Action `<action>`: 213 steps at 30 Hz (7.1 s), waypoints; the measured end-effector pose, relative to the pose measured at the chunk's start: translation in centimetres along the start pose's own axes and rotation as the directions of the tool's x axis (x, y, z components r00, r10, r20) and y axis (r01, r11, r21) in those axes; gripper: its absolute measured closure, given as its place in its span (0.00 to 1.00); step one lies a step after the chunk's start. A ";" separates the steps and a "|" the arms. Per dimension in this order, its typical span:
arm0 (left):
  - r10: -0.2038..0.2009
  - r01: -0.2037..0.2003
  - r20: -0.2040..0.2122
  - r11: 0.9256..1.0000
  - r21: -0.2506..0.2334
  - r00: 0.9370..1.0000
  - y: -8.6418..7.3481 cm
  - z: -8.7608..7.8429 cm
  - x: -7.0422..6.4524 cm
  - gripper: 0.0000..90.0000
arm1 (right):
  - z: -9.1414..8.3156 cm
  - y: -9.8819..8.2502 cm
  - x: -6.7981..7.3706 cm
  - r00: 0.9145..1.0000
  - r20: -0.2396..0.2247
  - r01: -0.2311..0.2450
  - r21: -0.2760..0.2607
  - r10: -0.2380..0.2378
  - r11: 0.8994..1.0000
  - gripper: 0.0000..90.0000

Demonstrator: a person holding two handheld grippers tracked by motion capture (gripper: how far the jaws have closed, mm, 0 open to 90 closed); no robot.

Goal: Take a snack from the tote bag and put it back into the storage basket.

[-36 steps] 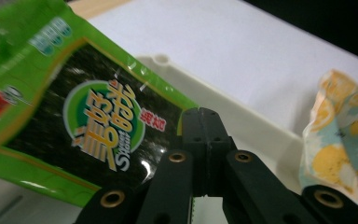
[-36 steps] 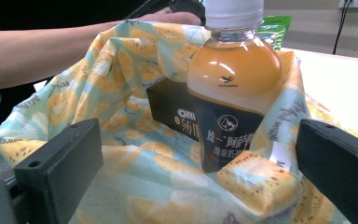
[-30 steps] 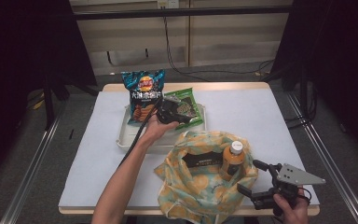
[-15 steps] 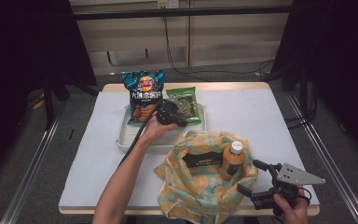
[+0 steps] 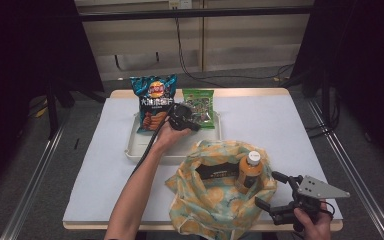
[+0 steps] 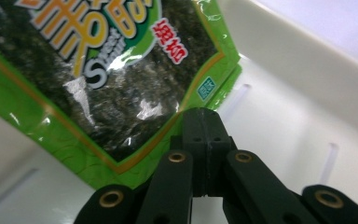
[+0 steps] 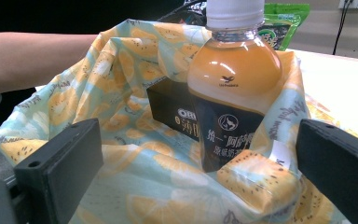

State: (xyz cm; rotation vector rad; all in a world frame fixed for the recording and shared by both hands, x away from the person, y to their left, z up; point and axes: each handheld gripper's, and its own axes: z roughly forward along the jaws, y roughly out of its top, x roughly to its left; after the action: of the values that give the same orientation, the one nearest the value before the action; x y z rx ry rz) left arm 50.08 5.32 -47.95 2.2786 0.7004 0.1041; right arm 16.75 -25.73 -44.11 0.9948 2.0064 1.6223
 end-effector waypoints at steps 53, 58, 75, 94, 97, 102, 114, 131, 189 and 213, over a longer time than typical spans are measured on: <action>0.027 0.010 0.112 0.948 -0.319 0.993 -2.9 -10.3 -6.0 0.69 | 0.0 0.1 -0.5 1.000 0.024 -0.016 0.003 0.015 1.000 0.02; 0.048 -0.005 0.118 0.940 -0.342 0.992 -3.4 -11.8 -6.8 0.68 | 0.0 0.2 -0.6 0.999 0.027 -0.020 0.003 0.020 1.000 0.03; 0.119 -0.069 0.114 0.927 -0.369 0.986 -5.7 -16.3 -10.3 0.60 | 0.0 0.4 -0.6 1.000 0.028 -0.008 -0.009 0.008 1.000 0.10; 0.154 -0.088 0.129 0.908 -0.410 0.980 -8.9 -18.8 -13.2 0.70 | 0.6 2.9 -1.0 0.998 -0.011 0.055 -0.018 -0.056 0.998 0.49; 0.155 -0.073 0.160 0.902 -0.425 0.975 -9.1 -18.9 -13.7 0.70 | 1.1 3.7 -1.4 0.997 -0.017 0.071 -0.011 -0.071 0.997 0.44; 0.150 -0.073 0.155 0.907 -0.414 0.976 -10.6 -18.8 -14.1 0.65 | 2.5 4.3 -2.0 0.996 -0.024 0.085 0.004 -0.085 0.996 0.34; 0.063 0.001 0.128 0.894 -0.448 0.990 -14.6 -18.8 -13.0 0.39 | 5.2 3.4 -3.1 0.993 -0.076 0.098 0.074 -0.092 0.992 0.24; 0.065 -0.020 0.085 0.891 -0.454 0.994 -14.9 -19.2 -12.9 0.37 | 6.7 3.6 -1.5 0.992 -0.087 0.102 0.136 -0.091 0.985 0.33; 0.204 -0.094 0.202 0.888 -0.450 0.958 -6.2 -12.6 -20.4 0.43 | 0.9 1.7 -2.0 0.998 0.055 0.019 0.005 -0.019 1.000 0.09; 0.133 -0.070 0.138 0.919 -0.388 0.982 -4.5 -7.6 -22.0 0.24 | 1.2 0.9 -2.2 0.998 0.055 0.036 0.040 -0.038 0.999 0.08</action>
State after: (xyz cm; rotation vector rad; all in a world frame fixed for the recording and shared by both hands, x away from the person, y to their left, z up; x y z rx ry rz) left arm 27.34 1.44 -42.66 1.9207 0.4319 0.0940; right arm 19.28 -26.38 -43.91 1.0001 2.0150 1.5253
